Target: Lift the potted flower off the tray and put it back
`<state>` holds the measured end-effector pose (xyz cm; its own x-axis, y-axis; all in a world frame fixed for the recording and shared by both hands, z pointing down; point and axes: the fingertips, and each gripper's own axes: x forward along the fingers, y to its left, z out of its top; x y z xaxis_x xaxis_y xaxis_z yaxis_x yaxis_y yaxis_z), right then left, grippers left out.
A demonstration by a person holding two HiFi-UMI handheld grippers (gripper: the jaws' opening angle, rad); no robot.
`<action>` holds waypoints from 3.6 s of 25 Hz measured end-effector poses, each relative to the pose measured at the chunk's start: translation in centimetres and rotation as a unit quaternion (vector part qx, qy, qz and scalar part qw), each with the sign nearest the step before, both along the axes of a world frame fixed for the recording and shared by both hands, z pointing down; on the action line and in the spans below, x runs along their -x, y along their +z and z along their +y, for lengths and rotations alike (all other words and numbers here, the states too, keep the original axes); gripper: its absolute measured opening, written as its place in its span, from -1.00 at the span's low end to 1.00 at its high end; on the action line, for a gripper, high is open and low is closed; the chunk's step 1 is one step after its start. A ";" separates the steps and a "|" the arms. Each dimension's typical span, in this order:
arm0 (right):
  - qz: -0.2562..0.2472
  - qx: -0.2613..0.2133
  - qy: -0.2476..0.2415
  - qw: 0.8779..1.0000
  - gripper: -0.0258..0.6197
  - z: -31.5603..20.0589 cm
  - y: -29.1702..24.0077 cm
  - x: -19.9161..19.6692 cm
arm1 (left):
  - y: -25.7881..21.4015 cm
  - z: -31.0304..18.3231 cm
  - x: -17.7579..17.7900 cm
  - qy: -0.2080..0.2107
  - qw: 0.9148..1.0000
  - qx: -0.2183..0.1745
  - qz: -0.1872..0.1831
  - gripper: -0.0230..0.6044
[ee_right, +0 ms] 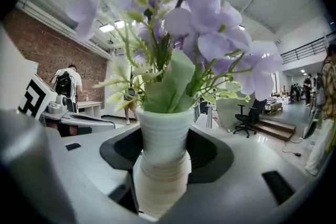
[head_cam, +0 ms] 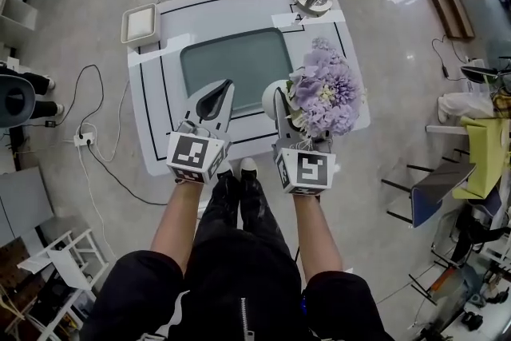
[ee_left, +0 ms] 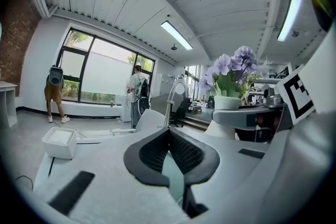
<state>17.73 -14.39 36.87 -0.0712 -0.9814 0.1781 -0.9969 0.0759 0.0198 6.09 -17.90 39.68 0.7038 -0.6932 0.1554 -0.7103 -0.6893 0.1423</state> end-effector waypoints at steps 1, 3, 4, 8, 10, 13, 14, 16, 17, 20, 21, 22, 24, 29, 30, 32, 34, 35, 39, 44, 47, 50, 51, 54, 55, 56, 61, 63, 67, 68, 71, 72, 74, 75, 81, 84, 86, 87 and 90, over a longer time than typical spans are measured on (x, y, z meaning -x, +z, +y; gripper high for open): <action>0.001 -0.001 0.000 1.000 -0.16 0.1 -0.1 0.0 | 0.1 0.0 -0.1 0.002 1.000 0.000 -0.001 -0.91; 0.003 -0.001 -0.004 1.000 -0.16 0.2 -0.1 0.0 | 0.1 0.1 -0.3 0.006 1.000 0.003 -0.004 -0.91; 0.004 0.000 -0.006 1.000 -0.16 0.3 -0.1 0.1 | 0.2 0.2 -0.4 0.009 1.000 0.004 -0.005 -0.91; 0.001 0.000 -0.005 1.000 -0.16 0.6 0.1 0.1 | 0.4 0.4 -0.4 0.014 1.000 0.007 -0.008 -0.91; -0.001 0.000 -0.005 1.000 -0.16 0.6 0.1 0.2 | 0.3 0.5 -0.5 0.015 1.000 0.006 -0.011 -0.91; 0.003 -0.001 -0.013 1.000 -0.16 0.6 -0.1 0.4 | 0.2 0.6 -0.6 0.017 1.000 0.006 -0.016 -0.91; 0.004 0.000 -0.016 1.000 -0.16 0.6 -0.1 0.5 | 0.3 0.6 -0.6 0.016 1.000 0.006 -0.018 -0.91; 0.004 0.001 -0.017 1.000 -0.16 0.7 0.0 0.7 | 0.4 0.7 -0.4 0.014 1.000 0.006 -0.023 -0.91; 0.003 0.001 -0.018 1.000 -0.16 0.7 0.0 0.8 | 0.4 0.7 -0.4 0.014 1.000 0.006 -0.024 -0.91; 0.000 0.001 -0.017 1.000 -0.16 0.7 0.1 0.9 | 0.4 0.6 -0.2 0.012 1.000 0.007 -0.022 -0.91; -0.001 0.001 -0.017 1.000 -0.16 0.7 0.1 1.0 | 0.4 0.5 -0.1 0.010 1.000 0.007 -0.022 -0.91; -0.001 0.001 -0.018 1.000 -0.16 0.6 0.0 1.0 | 0.5 0.5 0.0 0.009 1.000 0.008 -0.022 -0.91; -0.001 0.000 -0.020 1.000 -0.16 0.6 0.0 1.2 | 0.5 0.5 0.1 0.008 1.000 0.009 -0.023 -0.91; -0.001 0.001 -0.022 1.000 -0.16 0.5 0.0 1.4 | 0.6 0.5 0.4 0.007 1.000 0.010 -0.023 -0.91; -0.001 0.001 -0.023 1.000 -0.16 0.4 0.0 1.5 | 0.6 0.5 0.4 0.007 1.000 0.010 -0.023 -0.91; 0.000 0.000 -0.025 1.000 -0.16 0.3 -0.1 1.7 | 0.6 0.4 0.5 0.008 1.000 0.010 -0.022 -0.91; -0.002 -0.001 -0.025 1.000 -0.16 0.2 -0.1 1.7 | 0.7 0.3 0.5 0.007 1.000 0.011 -0.021 -0.91; -0.003 -0.001 -0.025 1.000 -0.16 0.1 -0.2 1.7 | 0.7 0.3 0.5 0.007 1.000 0.012 -0.021 -0.91; -0.002 0.001 -0.025 1.000 -0.16 -0.1 0.0 1.9 | 0.8 0.2 0.7 0.007 1.000 0.012 -0.021 -0.91; 0.000 -0.003 -0.033 0.999 -0.16 -0.4 -0.2 2.5 | 0.9 -0.2 1.3 0.002 1.000 0.012 -0.023 -0.91; 0.002 -0.004 -0.042 0.999 -0.16 -0.8 -0.3 2.9 | 0.9 -0.1 1.8 -0.007 1.000 0.014 -0.025 -0.91; 0.005 -0.007 -0.057 0.998 -0.16 -1.9 -0.3 3.7 | 1.1 -0.2 3.0 -0.019 0.999 0.014 -0.028 -0.91; 0.007 -0.008 -0.063 0.998 -0.16 -2.4 -0.2 4.1 | 1.2 -0.3 3.6 -0.025 0.999 0.015 -0.029 -0.91; 0.010 -0.009 -0.078 0.997 -0.16 -3.8 0.1 5.0 | 1.7 -0.6 5.4 -0.042 0.998 0.020 -0.035 -0.91; 0.009 -0.008 -0.082 0.997 -0.16 -4.2 0.2 5.4 | 1.9 -0.7 6.0 -0.049 0.998 0.021 -0.036 -0.91; 0.009 -0.008 -0.086 0.996 -0.16 -4.7 0.3 5.7 | 2.0 -0.7 6.7 -0.056 0.997 0.023 -0.038 -0.91; 0.004 -0.007 -0.105 0.994 -0.16 -7.5 1.3 7.6 | 3.5 -1.8 10.0 -0.087 0.995 0.031 -0.043 -0.91; -0.002 -0.005 -0.110 0.994 -0.16 -8.5 1.8 8.4 | 4.0 -2.1 11.1 -0.099 0.993 0.041 -0.042 -0.91; 0.003 0.001 -0.116 0.993 -0.16 -9.2 3.0 8.6 | 4.1 -1.6 12.2 -0.108 0.991 0.057 -0.049 -0.91; 0.005 0.002 -0.119 0.993 -0.16 -9.4 3.3 8.6 | 4.2 -1.6 12.5 -0.111 0.991 0.057 -0.056 -0.91; 0.008 0.003 -0.125 0.992 -0.16 -10.1 4.3 8.8 | 5.1 -1.8 13.3 -0.119 0.990 0.052 -0.058 -0.91; 0.008 0.002 -0.127 0.992 -0.16 -10.4 4.7 9.0 | 5.4 -2.0 13.5 -0.120 0.990 0.051 -0.058 -0.91; 0.008 0.001 -0.131 0.991 -0.16 -11.0 5.4 9.3 | 6.0 -2.1 13.9 -0.120 0.989 0.057 -0.057 -0.91; 0.008 0.001 -0.132 0.991 -0.16 -11.3 5.7 9.3 | 6.3 -2.2 14.1 -0.123 0.989 0.061 -0.059 -0.91; 0.011 0.008 -0.136 0.991 -0.16 -12.6 7.8 9.4 | 7.1 -2.6 14.9 -0.137 0.986 0.070 -0.066 -0.91; 0.015 0.010 -0.137 0.990 -0.16 -13.3 8.6 9.4 | 7.8 -2.5 15.2 -0.136 0.986 0.075 -0.063 -0.91; 0.014 0.008 -0.141 0.990 -0.16 -13.8 9.0 9.6 | 8.3 -2.4 15.5 -0.131 0.986 0.074 -0.067 -0.91; 0.015 0.008 -0.143 0.990 -0.16 -14.0 9.2 9.7 | 8.5 -2.4 15.5 -0.131 0.986 0.077 -0.067 -0.91; 0.016 0.012 -0.146 0.989 -0.16 -14.4 9.9 9.6 | 8.9 -2.5 15.6 -0.135 0.985 0.081 -0.068 -0.91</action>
<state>8.14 -28.77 46.81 -0.3442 -0.9157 0.2076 -0.9317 0.3604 0.0452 -9.47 -20.35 48.59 0.4617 -0.8106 0.3602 -0.8850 -0.4483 0.1254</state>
